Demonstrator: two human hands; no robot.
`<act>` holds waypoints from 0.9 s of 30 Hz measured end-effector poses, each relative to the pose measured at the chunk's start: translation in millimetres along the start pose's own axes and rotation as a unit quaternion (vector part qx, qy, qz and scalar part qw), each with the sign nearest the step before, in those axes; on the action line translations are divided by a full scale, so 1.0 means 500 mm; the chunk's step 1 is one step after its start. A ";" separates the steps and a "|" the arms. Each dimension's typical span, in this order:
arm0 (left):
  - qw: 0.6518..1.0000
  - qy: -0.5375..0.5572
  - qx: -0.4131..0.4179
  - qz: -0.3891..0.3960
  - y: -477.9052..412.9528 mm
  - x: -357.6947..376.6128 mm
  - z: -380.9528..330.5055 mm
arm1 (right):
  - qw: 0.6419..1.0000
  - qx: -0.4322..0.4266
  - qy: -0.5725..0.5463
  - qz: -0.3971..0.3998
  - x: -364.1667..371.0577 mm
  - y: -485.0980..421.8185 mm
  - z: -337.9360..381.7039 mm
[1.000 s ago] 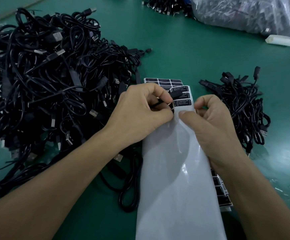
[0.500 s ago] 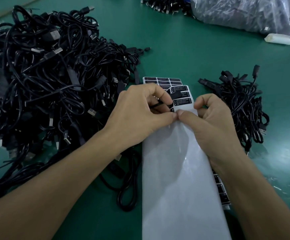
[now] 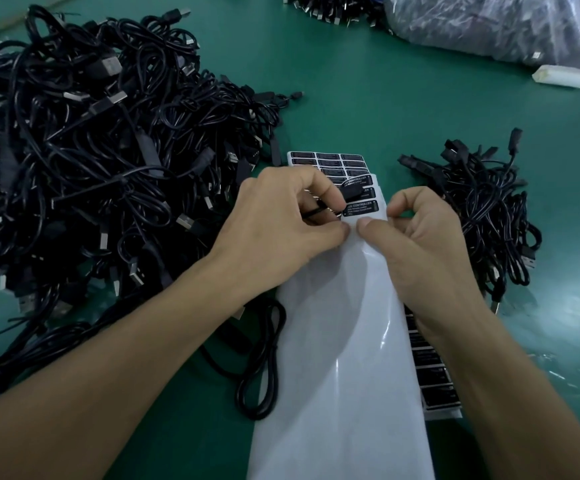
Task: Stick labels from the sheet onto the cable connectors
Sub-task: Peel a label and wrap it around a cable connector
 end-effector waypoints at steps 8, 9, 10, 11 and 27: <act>1.000 0.019 -0.004 -0.013 -0.006 -0.006 0.009 | 0.993 -0.034 0.100 -0.053 -0.027 -0.003 0.005; 1.000 0.024 -0.006 -0.016 -0.007 -0.007 0.011 | 0.986 -0.048 0.144 -0.063 -0.032 -0.001 0.009; 0.999 0.032 -0.008 -0.021 -0.008 -0.008 0.013 | 0.977 -0.061 0.193 -0.073 -0.035 0.001 0.013; 0.999 0.043 -0.013 -0.031 -0.009 -0.011 0.016 | 0.965 -0.071 0.238 -0.082 -0.035 0.002 0.017; 0.994 0.084 -0.046 -0.048 -0.013 -0.014 0.026 | 0.895 -0.213 0.371 -0.127 0.037 0.036 0.071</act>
Point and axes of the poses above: each hand's wrist, its own y-axis away from the middle knuckle, its own x-axis out of the palm, z = x × y, the point moved 8 cm from there along -y, towards the middle knuckle, and after that the axes turned 3 degrees about x, right-handed, at the moved point
